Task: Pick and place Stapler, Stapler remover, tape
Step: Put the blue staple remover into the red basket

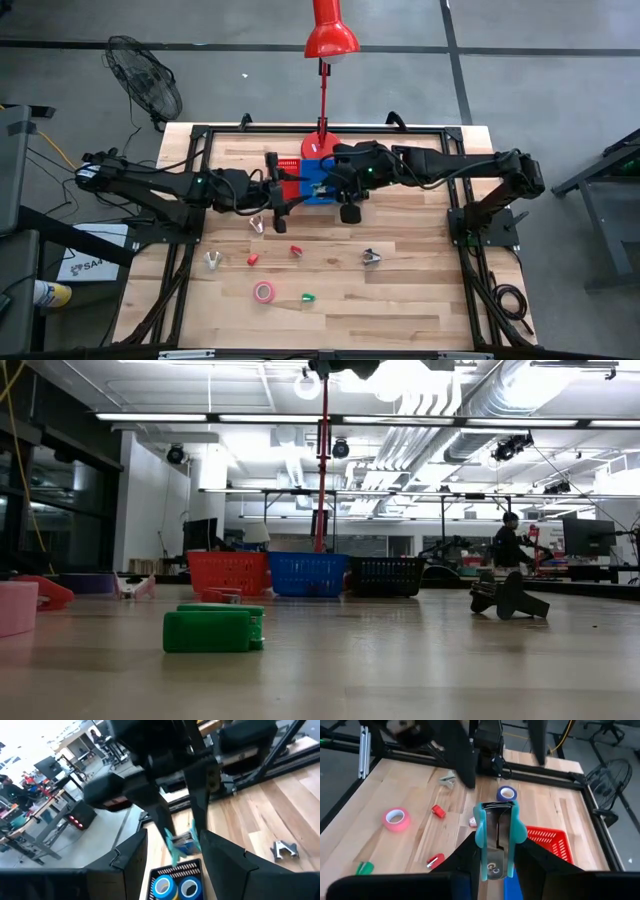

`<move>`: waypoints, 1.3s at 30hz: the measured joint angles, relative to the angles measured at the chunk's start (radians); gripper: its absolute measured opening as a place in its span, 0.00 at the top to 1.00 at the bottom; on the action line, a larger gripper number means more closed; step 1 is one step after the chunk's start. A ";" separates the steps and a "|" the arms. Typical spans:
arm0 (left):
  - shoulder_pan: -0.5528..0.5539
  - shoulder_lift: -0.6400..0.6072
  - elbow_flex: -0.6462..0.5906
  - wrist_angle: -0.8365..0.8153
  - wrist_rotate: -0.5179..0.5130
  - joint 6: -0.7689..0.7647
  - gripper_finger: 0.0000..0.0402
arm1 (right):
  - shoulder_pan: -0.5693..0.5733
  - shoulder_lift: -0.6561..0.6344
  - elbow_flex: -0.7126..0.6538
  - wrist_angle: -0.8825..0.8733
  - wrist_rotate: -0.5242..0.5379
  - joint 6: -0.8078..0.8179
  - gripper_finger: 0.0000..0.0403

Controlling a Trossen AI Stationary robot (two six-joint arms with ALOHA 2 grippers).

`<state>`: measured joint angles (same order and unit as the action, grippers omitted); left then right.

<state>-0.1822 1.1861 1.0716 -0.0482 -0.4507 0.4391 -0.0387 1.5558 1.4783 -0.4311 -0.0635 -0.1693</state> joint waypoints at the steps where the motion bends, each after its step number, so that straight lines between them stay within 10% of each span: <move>1: 0.000 0.001 0.000 -0.002 0.000 -0.001 0.55 | 0.000 0.000 0.000 0.007 0.000 -0.008 0.79; 25: 0.000 0.028 0.000 0.047 0.002 -0.028 0.56 | 0.000 0.000 0.000 0.101 -0.017 -0.056 0.79; 39: 0.001 0.028 0.000 0.050 0.000 -0.100 0.77 | 0.018 0.000 0.000 0.098 0.010 -0.067 0.79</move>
<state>-0.1814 1.2137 1.0714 0.0013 -0.4512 0.3393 -0.0208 1.5558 1.4780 -0.3331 -0.0533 -0.2363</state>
